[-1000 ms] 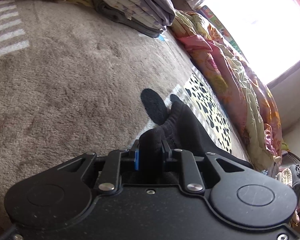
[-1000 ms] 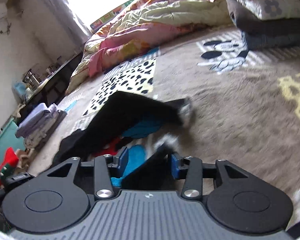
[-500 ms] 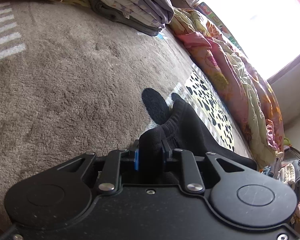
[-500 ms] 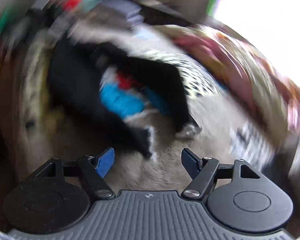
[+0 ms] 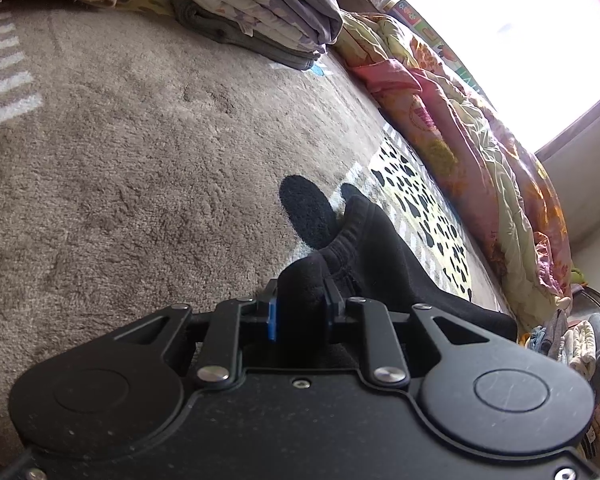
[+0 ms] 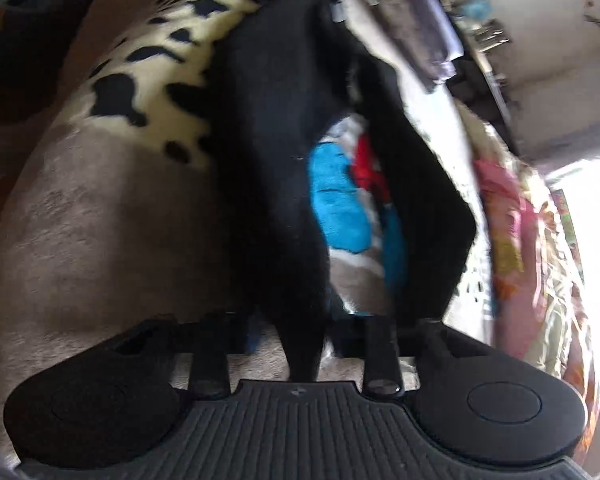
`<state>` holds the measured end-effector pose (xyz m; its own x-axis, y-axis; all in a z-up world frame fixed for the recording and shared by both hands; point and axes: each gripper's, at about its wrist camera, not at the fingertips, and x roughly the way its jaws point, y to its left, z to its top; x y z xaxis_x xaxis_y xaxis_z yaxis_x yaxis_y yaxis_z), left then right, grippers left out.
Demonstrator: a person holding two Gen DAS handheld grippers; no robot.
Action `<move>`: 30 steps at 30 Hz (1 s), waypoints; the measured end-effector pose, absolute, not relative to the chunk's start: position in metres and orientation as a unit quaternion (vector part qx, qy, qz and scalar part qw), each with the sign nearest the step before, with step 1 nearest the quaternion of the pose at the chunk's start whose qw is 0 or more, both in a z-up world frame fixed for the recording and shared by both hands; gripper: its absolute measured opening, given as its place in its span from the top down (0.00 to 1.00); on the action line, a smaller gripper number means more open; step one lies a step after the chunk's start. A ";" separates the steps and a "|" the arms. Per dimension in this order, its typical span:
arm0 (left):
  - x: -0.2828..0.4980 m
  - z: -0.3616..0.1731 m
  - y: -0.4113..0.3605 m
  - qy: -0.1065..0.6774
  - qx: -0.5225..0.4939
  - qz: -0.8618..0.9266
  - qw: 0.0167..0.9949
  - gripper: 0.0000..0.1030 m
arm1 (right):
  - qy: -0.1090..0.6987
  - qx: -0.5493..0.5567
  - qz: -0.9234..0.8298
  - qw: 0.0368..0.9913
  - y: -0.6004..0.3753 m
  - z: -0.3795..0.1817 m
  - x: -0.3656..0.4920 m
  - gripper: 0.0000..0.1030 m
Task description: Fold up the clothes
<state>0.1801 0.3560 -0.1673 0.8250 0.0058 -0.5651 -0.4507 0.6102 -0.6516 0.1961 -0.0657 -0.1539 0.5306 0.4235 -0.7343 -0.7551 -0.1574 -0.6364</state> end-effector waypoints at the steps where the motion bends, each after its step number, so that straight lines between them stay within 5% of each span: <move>1: 0.180 -0.168 0.356 0.264 -0.422 0.132 0.857 0.82 | 0.155 -0.597 0.466 0.635 -0.062 -0.150 0.198 0.80; 14: 0.176 -0.170 0.358 0.264 -0.432 0.126 0.853 0.81 | 0.502 -0.160 0.608 0.594 -0.069 -0.040 0.249 0.89; 23: 0.178 -0.170 0.357 0.265 -0.429 0.126 0.854 0.80 | 0.572 -0.109 0.423 0.694 -0.108 -0.106 0.297 0.87; 26: 0.179 -0.171 0.359 0.267 -0.433 0.122 0.852 0.80 | 0.566 -0.049 0.385 0.727 -0.129 -0.126 0.292 0.67; 28: 0.179 -0.172 0.360 0.267 -0.437 0.122 0.850 0.77 | 0.552 0.019 0.376 0.744 -0.146 -0.136 0.285 0.37; 30: 0.179 -0.173 0.360 0.267 -0.439 0.122 0.849 0.77 | 0.540 0.091 0.361 0.755 -0.163 -0.147 0.277 0.33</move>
